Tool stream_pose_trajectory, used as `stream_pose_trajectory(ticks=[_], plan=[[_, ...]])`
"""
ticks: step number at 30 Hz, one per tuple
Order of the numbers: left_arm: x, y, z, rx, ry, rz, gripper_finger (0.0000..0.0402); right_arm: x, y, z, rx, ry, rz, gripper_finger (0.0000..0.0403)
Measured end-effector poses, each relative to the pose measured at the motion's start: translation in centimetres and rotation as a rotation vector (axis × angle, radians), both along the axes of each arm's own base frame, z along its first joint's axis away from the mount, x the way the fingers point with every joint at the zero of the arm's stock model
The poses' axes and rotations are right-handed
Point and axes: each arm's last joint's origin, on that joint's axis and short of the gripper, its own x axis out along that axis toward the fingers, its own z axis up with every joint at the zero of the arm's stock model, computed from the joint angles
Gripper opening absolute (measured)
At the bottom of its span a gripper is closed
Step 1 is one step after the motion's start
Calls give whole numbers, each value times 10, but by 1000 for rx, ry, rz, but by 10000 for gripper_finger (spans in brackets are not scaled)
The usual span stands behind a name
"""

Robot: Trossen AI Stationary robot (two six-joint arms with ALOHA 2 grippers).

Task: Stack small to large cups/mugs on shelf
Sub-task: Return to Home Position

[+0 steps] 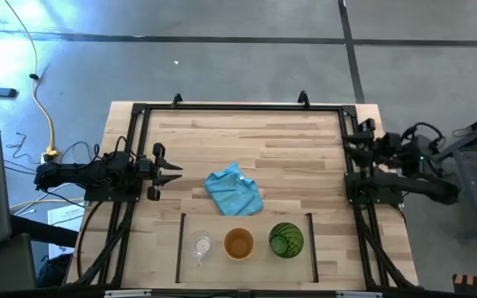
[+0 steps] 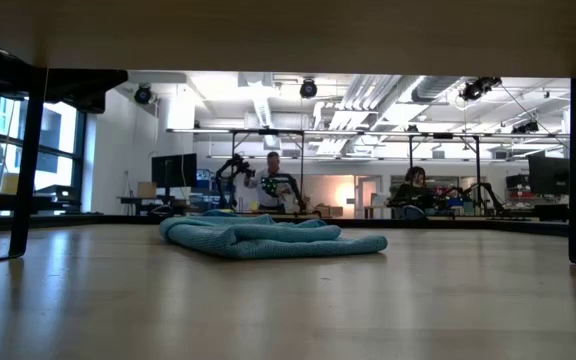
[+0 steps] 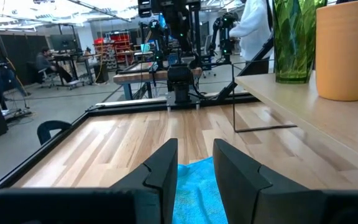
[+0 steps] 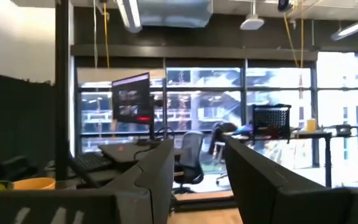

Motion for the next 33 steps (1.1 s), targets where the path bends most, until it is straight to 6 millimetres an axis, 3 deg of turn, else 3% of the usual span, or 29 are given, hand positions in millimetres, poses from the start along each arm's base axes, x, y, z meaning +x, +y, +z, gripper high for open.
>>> stream_pose_trajectory(ticks=[7,17,25,33], plan=[[0,0,0,0,-1,0,92,-1,-1,-5,-25,59,-68,135],[0,0,0,0,0,0,92,0,-12,-26,-40,279,-464,135],[0,0,0,0,-1,0,92,32,-15,-66,19,100,-324,135],[0,0,0,1,-1,0,92,36,-13,-78,33,-97,-193,135]])
